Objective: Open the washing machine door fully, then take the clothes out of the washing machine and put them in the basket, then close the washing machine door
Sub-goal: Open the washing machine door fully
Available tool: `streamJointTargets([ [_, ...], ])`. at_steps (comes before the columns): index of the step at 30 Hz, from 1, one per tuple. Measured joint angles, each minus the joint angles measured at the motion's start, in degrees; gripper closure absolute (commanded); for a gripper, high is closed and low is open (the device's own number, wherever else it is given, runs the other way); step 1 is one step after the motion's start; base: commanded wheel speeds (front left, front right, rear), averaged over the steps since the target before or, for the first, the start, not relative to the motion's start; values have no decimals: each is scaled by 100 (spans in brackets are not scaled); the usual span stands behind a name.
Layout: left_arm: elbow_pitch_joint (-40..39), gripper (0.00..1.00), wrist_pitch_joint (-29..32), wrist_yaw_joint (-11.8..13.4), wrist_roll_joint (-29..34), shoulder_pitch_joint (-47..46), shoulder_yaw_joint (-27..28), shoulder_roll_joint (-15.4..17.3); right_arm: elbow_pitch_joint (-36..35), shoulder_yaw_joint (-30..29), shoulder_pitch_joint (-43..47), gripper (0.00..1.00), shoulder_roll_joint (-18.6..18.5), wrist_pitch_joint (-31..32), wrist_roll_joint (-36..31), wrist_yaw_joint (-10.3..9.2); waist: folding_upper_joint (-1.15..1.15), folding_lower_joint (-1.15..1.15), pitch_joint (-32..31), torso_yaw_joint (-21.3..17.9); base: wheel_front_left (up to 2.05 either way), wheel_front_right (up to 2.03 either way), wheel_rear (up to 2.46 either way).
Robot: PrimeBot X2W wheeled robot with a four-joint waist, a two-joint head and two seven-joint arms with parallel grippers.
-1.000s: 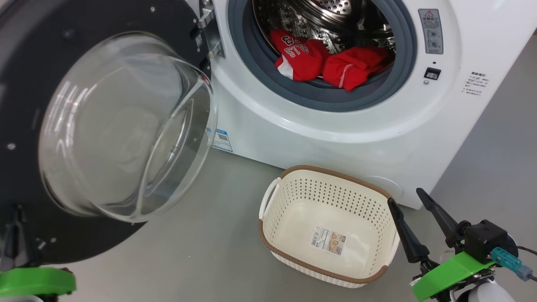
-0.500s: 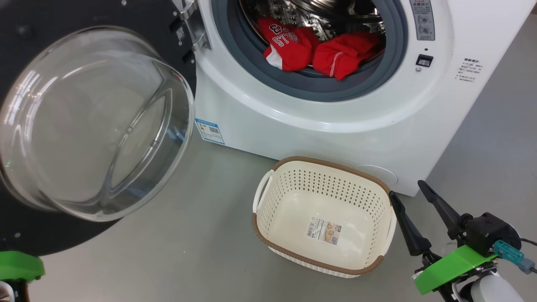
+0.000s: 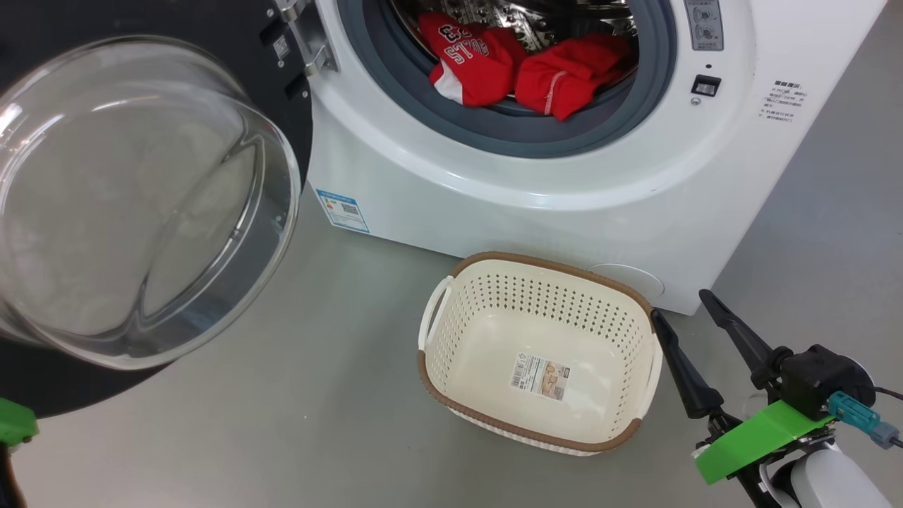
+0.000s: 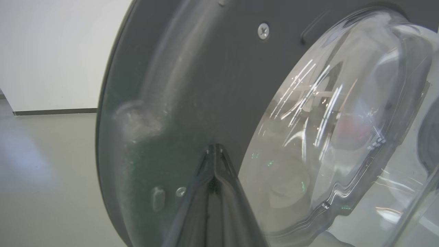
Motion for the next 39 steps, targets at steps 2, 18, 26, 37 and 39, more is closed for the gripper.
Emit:
streamJointTargets([
  [2, 83, 100, 0, 0, 40, -70, 30, 11, 2, 1, -1, 0, -10, 0, 0, 0, 0, 0, 0, 1, 0, 0, 0],
  [18, 36, 100, 0, -93, 143, -68, 202, -143, 32, 14, -1, 0, -25, 0, 0, 0, 0, 0, -105, 45, 0, 0, 0],
  [26, -392, 10, 0, -152, 126, 205, 159, -379, 46, 10, -1, 0, -2, 0, 0, 0, 0, 0, -220, 91, 0, 0, 0],
  [37, -1247, 0, -1, -200, -588, 1032, -619, -699, 52, 1, 19, 0, 67, -1, 1, 0, 0, 0, -408, 112, 0, 0, 0],
  [39, -1403, 0, -1, -201, -692, 1246, -795, -702, 47, -5, 20, 0, 73, -1, 1, 0, 0, 0, -432, 110, 0, 0, 0],
])
